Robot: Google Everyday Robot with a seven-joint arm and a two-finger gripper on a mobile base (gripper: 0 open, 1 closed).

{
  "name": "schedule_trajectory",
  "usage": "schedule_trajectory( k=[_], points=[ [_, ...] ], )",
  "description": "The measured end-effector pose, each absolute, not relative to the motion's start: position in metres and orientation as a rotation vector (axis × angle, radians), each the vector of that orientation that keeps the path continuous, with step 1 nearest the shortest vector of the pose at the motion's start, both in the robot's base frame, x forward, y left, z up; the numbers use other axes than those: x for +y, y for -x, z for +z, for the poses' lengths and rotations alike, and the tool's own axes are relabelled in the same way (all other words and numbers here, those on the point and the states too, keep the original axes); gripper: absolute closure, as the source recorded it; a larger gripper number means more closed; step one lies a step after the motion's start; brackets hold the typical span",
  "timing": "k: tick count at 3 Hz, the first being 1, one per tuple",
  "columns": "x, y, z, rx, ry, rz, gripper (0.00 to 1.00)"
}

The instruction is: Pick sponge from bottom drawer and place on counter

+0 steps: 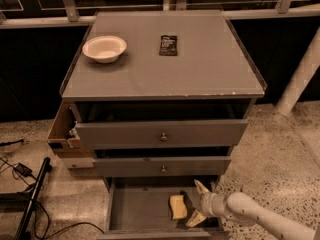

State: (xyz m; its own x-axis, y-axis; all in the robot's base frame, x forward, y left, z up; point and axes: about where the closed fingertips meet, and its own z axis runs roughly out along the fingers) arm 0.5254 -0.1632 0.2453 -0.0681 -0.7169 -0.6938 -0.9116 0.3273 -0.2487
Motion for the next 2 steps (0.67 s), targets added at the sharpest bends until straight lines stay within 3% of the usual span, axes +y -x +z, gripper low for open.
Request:
schedule_trajectory(
  k=[2],
  points=[
    [-0.168, -0.548, 0.218, 1.804, 1.421, 0.343, 0.02]
  ],
)
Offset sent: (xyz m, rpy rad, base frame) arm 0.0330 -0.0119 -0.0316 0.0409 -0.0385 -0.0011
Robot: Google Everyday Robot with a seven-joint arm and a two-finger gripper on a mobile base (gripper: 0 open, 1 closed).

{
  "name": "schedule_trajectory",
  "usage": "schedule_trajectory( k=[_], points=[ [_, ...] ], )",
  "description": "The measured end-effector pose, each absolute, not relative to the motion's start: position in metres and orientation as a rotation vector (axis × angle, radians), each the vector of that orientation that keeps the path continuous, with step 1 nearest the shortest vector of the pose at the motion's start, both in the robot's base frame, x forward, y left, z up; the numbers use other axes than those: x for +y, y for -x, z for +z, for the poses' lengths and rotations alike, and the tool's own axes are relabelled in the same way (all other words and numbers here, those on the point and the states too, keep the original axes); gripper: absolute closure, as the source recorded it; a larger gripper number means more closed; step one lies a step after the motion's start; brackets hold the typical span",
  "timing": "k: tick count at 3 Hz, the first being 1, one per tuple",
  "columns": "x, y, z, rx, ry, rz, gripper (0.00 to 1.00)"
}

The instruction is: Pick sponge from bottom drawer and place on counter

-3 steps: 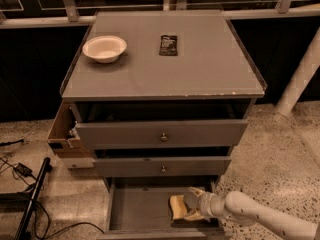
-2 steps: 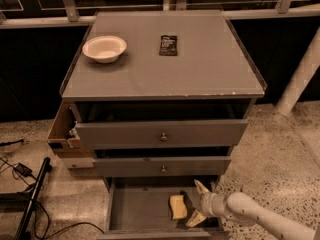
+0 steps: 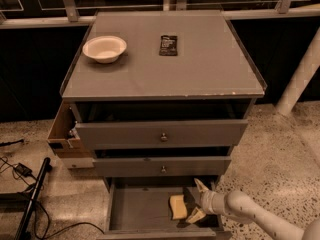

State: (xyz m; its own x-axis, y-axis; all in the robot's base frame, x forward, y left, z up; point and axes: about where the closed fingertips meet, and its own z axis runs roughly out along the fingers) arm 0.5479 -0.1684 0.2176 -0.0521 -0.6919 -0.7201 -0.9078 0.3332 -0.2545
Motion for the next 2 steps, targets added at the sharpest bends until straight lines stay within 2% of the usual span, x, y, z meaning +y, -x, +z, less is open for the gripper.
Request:
schedule_trajectory(
  k=[1, 2],
  points=[
    [-0.166, -0.553, 0.202, 1.819, 1.432, 0.371, 0.18],
    [-0.162, -0.556, 0.187, 1.833, 1.445, 0.400, 0.18]
  ],
)
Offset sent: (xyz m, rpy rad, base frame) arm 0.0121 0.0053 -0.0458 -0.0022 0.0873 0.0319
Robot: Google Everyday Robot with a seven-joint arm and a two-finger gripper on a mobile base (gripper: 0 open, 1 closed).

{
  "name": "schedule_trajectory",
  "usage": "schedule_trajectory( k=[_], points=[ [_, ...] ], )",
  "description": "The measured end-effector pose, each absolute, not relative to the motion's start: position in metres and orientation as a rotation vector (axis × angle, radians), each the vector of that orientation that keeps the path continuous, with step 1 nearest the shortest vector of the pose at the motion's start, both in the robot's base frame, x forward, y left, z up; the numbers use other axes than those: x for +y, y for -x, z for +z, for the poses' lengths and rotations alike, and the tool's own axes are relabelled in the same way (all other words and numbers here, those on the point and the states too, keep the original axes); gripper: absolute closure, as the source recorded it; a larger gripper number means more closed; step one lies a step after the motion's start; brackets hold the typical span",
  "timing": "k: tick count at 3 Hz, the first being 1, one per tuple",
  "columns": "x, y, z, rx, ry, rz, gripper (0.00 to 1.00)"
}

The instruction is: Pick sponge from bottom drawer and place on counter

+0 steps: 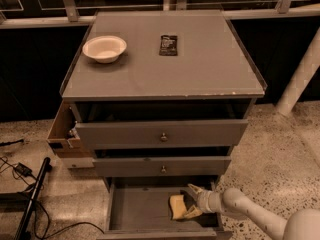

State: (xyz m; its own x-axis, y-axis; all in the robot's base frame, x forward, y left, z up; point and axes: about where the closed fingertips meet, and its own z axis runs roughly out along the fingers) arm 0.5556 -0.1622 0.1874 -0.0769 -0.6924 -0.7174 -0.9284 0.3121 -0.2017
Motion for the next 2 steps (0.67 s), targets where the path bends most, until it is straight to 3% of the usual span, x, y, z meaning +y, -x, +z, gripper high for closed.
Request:
schedule_trajectory(
  k=[2],
  points=[
    [-0.145, -0.545, 0.160, 1.832, 1.522, 0.479, 0.13]
  ],
)
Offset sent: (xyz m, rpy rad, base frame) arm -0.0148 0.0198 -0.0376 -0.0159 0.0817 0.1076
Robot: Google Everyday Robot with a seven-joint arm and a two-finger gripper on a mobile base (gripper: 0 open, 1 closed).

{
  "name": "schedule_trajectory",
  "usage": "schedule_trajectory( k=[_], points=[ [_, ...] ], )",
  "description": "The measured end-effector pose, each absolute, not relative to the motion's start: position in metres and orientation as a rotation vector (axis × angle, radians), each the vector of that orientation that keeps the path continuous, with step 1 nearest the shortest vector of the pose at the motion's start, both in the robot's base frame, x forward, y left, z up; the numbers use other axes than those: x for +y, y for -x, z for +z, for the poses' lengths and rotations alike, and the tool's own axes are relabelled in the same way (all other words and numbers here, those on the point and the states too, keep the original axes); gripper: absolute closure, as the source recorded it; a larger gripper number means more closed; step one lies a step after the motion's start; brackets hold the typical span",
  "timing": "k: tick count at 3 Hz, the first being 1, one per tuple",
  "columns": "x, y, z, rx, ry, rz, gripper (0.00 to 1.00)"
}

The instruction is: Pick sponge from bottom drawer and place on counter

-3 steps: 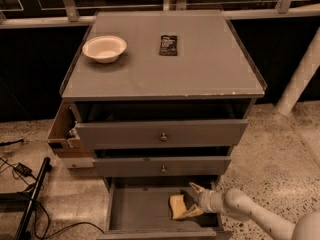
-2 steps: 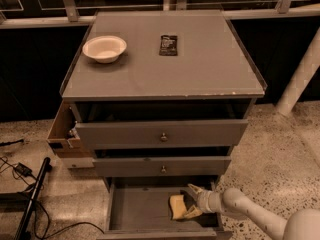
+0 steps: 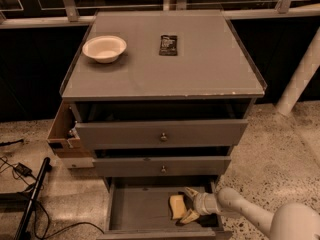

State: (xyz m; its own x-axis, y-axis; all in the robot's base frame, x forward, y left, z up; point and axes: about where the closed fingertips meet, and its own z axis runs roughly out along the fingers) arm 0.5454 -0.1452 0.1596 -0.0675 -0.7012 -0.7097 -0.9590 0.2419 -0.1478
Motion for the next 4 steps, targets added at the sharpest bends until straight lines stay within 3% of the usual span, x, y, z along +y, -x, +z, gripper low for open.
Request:
schedule_trajectory(
  k=[1, 2, 4],
  points=[
    [-0.135, -0.542, 0.153, 1.816, 1.542, 0.509, 0.13],
    [-0.116, -0.546, 0.140, 1.779, 1.554, 0.550, 0.07],
    [-0.115, -0.549, 0.119, 1.820, 1.577, 0.557, 0.07]
  ],
)
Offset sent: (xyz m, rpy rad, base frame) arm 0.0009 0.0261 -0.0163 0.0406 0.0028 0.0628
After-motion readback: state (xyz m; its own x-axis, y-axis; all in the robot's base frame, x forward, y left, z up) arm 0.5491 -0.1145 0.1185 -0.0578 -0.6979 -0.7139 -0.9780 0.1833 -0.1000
